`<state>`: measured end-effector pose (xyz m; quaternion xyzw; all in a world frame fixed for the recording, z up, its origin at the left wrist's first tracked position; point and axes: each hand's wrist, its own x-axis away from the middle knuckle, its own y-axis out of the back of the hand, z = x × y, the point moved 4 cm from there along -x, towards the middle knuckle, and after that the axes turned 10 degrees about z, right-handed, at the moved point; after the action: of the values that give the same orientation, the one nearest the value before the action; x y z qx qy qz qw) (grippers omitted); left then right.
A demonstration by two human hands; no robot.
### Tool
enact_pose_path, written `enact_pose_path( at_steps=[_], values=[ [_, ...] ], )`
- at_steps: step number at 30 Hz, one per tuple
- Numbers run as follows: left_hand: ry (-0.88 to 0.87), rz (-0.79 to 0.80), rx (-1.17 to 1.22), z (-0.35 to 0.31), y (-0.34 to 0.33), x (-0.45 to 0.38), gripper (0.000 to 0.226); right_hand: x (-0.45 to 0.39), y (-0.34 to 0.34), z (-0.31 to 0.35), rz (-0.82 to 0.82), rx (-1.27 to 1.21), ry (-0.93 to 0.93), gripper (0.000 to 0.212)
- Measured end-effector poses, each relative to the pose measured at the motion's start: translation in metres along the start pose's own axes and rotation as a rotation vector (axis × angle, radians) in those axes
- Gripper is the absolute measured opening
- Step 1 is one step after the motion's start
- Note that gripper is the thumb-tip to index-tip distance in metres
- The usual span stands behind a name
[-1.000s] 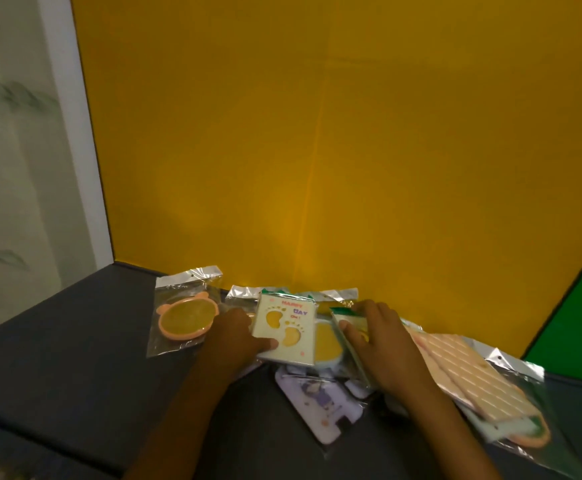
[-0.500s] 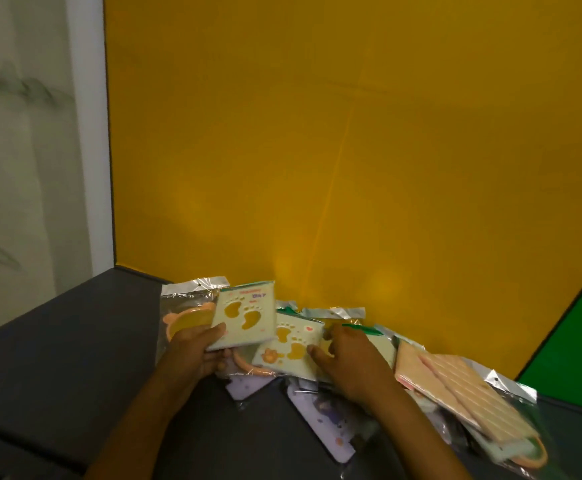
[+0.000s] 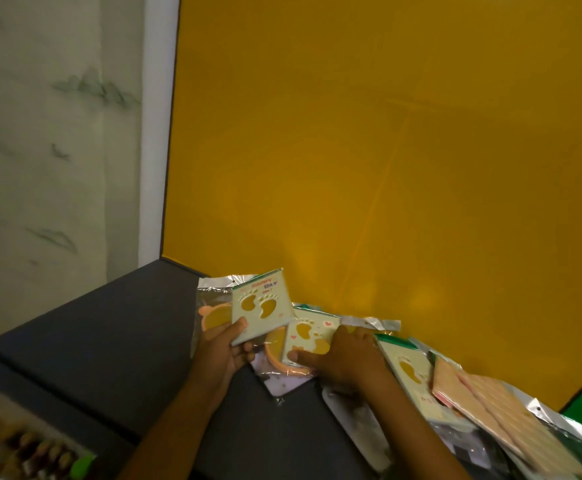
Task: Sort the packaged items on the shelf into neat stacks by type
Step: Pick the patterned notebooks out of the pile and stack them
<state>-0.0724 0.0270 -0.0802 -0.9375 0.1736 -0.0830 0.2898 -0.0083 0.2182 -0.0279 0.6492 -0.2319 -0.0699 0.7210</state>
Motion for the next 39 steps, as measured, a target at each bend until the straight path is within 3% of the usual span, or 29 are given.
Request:
enact_pose_path(
  at_steps=[2, 7, 9, 12, 14, 24, 35, 39],
  values=[
    [-0.015, 0.004, 0.005, -0.001, -0.001, 0.001, 0.01, 0.003, 0.006, 0.003, 0.028, -0.126, 0.029, 0.098],
    [-0.03, 0.014, 0.023, -0.004, -0.001, 0.001, 0.012, -0.003, 0.011, -0.003, 0.071, -0.438, 0.004, 0.107],
    [-0.028, 0.008, 0.022, -0.002, 0.0, -0.001, 0.015, -0.007, 0.011, -0.011, 0.068, -0.555, -0.025, 0.084],
    [-0.016, 0.011, 0.007, 0.0, 0.0, -0.004, 0.012, -0.013, 0.006, -0.024, 0.07, -0.791, -0.005, 0.027],
    [-0.005, 0.014, -0.009, 0.001, -0.001, -0.004, 0.013, -0.012, 0.002, -0.034, 0.083, -0.966, -0.01, 0.016],
    [0.081, 0.073, 0.038, 0.001, -0.014, 0.01, 0.026, 0.053, 0.017, -0.083, 0.039, -1.461, 0.091, 0.018],
    [0.096, 0.207, -0.077, 0.019, -0.115, 0.097, 0.013, 0.163, 0.005, -0.197, -0.244, -1.674, 0.124, 0.023],
    [0.125, 0.266, -0.14, 0.043, -0.157, 0.136, 0.023, 0.21, -0.007, -0.251, -0.34, -1.727, 0.096, 0.03]
  ],
)
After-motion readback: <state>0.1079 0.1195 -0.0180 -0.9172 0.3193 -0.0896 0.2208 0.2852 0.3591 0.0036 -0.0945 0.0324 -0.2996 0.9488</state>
